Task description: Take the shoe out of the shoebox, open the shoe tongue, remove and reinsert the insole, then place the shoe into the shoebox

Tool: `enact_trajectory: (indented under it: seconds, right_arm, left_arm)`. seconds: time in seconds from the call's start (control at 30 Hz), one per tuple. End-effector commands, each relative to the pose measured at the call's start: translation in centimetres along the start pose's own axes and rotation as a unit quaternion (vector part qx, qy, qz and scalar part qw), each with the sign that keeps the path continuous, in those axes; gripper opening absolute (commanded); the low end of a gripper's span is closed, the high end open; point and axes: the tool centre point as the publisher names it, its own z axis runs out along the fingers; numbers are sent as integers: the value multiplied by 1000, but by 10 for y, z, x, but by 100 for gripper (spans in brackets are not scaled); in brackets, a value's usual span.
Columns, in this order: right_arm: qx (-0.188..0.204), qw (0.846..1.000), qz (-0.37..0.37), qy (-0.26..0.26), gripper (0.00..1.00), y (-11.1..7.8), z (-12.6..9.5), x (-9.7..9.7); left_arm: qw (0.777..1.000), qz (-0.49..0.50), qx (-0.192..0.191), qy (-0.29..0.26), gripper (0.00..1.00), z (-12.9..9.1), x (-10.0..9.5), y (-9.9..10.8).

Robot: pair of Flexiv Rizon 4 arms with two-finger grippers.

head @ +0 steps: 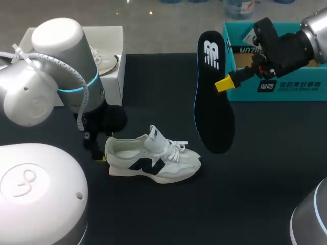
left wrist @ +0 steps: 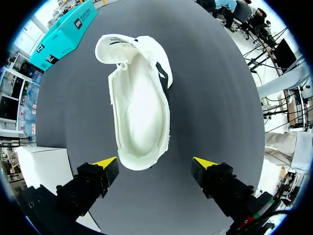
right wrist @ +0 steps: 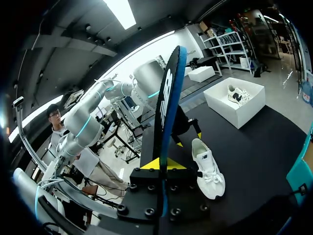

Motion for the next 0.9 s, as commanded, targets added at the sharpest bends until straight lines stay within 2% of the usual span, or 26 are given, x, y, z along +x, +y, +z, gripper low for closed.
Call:
enact_trajectory:
  seconds: [0.03,0.2,0.43,0.67,0.9]
  right_arm:
    - [1,1000,0,0,0,1,2,-1]
    - [1,1000,0,0,0,1,2,-1]
    - [1,1000,0,0,0,1,2,-1]
    - [1,1000,0,0,0,1,2,-1]
    - [1,1000,0,0,0,1,2,-1]
  left_arm:
    - [1000,0,-1,-1,100,-1,1,1]
    - [1000,15,10,5,100,-5,-2,-13]
    - [1000,11,22,15,100,-4,-29,-44]
    - [999,2,47,19,100,21,-68,-73]
    - [998,-7,51,34,97,43,-87,-88]
